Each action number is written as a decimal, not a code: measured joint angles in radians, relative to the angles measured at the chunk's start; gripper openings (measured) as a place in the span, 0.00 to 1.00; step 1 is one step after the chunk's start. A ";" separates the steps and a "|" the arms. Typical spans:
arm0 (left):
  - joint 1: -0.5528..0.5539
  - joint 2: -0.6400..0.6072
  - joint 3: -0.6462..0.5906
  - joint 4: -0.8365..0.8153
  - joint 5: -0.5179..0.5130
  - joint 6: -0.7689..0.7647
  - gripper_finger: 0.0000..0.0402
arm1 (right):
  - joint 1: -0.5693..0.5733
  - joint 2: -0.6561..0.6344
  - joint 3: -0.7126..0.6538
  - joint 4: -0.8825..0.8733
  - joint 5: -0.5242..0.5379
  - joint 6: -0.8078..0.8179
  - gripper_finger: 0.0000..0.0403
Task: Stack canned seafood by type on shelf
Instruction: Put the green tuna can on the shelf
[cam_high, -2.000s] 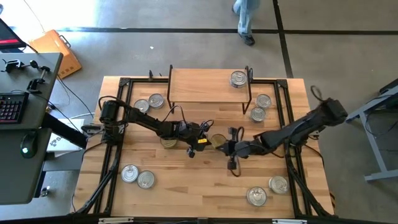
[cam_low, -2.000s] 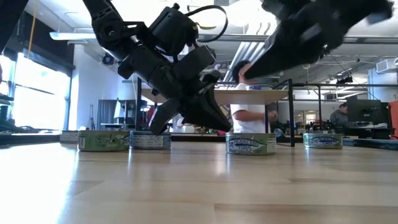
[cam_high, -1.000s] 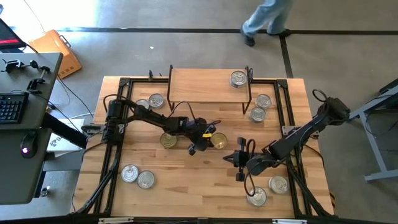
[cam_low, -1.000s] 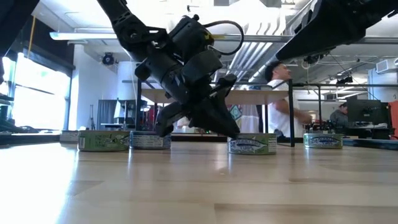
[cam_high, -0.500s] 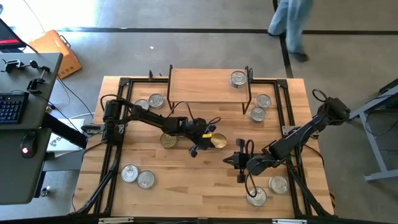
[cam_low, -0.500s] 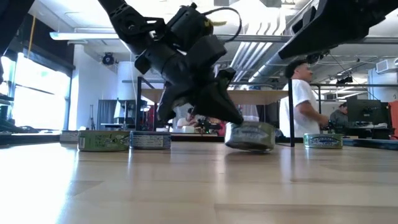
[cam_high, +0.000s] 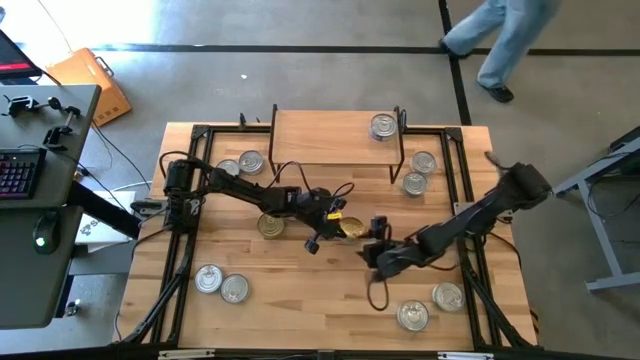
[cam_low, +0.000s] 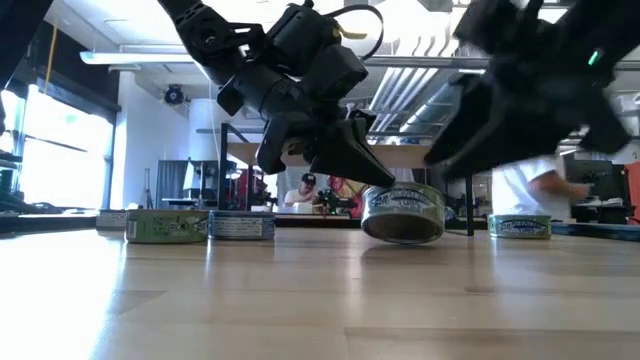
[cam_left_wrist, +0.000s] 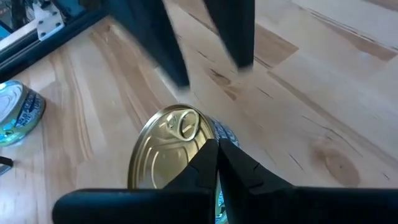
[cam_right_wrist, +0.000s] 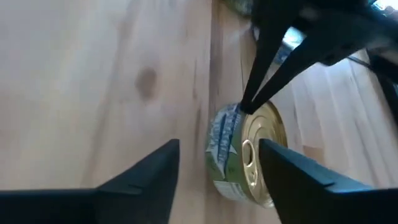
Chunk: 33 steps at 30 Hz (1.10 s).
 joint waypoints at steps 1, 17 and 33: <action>0.000 0.000 0.000 0.000 0.000 -0.006 0.00 | -0.006 0.027 0.000 0.021 0.005 -0.032 0.58; 0.000 0.000 0.001 0.023 0.003 -0.043 0.00 | -0.014 0.215 0.000 0.156 0.233 -0.146 0.61; -0.001 -0.040 0.001 -0.045 -0.076 -0.119 0.00 | -0.014 0.224 0.003 0.229 0.265 -0.066 0.29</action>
